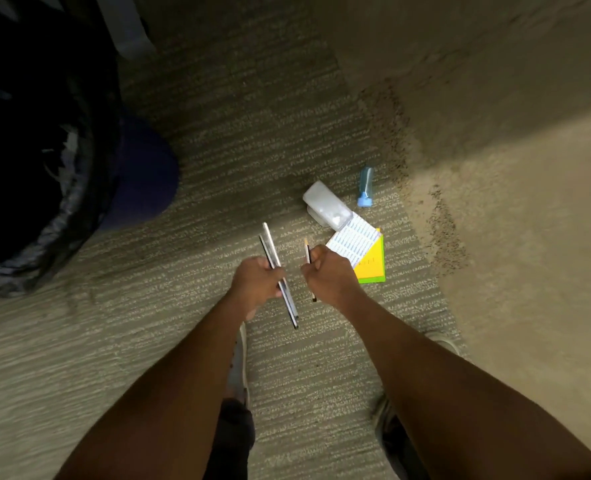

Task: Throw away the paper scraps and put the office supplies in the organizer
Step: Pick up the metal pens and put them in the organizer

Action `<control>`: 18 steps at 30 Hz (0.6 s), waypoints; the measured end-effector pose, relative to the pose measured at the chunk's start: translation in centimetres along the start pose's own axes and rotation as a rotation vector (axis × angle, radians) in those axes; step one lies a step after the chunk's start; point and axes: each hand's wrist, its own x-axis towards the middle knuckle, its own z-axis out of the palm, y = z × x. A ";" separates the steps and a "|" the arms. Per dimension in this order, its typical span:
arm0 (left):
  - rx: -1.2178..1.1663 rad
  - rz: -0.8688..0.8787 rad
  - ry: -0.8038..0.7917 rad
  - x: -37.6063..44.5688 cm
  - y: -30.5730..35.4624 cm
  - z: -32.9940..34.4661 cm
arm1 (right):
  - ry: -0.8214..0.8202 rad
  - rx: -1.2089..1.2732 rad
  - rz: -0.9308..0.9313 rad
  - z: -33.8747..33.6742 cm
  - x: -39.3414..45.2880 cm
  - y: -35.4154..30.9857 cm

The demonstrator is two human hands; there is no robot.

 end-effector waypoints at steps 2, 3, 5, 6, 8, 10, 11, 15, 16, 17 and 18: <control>-0.053 0.049 -0.110 -4.1 1.0 -0.2 | -0.031 0.091 0.019 -1.7 -2.4 -1.1; -0.079 0.084 -0.143 -6.2 1.6 -0.3 | -0.048 0.133 0.020 -2.6 -3.8 -1.7; -0.113 0.141 -0.183 -10.4 3.4 -0.6 | -0.075 0.221 0.011 -4.5 -7.0 -2.8; -0.103 0.168 -0.190 -12.6 4.4 -0.9 | -0.088 0.269 0.011 -5.6 -9.0 -3.3; -0.045 0.229 -0.174 -17.1 6.3 -1.6 | -0.104 0.374 0.031 -8.1 -13.2 -4.5; 0.037 0.282 -0.139 -22.2 8.5 -2.7 | -0.128 0.495 0.074 -10.8 -18.3 -6.0; 0.089 0.318 -0.104 -24.8 9.7 -3.4 | -0.142 0.546 0.084 -12.2 -20.9 -7.0; 0.293 0.489 0.030 -34.6 15.1 -6.7 | -0.167 0.720 0.069 -17.6 -30.6 -11.6; 0.335 0.522 0.032 -36.9 16.7 -7.5 | -0.178 0.777 0.063 -18.7 -32.6 -12.8; 0.373 0.557 0.034 -39.2 18.2 -8.3 | -0.184 0.836 0.062 -19.7 -34.3 -14.0; 0.413 0.614 0.050 -41.5 19.7 -9.0 | -0.175 0.893 0.060 -20.8 -35.9 -15.3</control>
